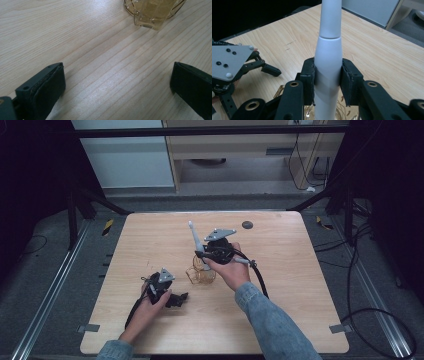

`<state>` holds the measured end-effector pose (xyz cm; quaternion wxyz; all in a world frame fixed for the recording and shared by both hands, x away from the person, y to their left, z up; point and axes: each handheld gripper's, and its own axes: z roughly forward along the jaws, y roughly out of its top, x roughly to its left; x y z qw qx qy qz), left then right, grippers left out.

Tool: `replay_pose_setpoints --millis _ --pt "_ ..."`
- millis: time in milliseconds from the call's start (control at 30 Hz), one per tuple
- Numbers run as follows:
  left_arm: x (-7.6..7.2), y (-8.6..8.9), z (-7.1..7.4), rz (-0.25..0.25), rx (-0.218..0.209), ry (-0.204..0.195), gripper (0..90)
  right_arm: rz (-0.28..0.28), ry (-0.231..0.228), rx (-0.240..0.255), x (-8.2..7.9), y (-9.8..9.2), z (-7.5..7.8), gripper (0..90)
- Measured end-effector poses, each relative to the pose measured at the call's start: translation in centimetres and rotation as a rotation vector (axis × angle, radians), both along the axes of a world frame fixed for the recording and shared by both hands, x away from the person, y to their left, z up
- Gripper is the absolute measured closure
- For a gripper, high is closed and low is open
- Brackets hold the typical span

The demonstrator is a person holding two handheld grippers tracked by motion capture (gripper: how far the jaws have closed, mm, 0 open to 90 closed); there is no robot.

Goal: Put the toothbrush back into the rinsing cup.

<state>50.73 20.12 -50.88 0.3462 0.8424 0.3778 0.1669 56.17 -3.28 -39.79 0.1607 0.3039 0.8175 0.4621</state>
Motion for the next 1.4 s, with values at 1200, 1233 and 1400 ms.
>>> replay_pose_setpoints --millis 1200,1233,1400 --pt "0.0 0.0 0.0 -0.001 0.000 0.000 0.0 0.024 0.045 -0.072 0.1 0.4 -1.5 66.4" --pt "0.0 0.0 0.0 -0.001 0.000 -0.001 0.0 0.023 0.046 -0.074 0.1 0.4 -1.5 66.4" --pt "0.0 0.0 0.0 -0.001 0.000 0.000 0.0 0.024 0.048 -0.075 0.1 0.5 -1.5 66.3"
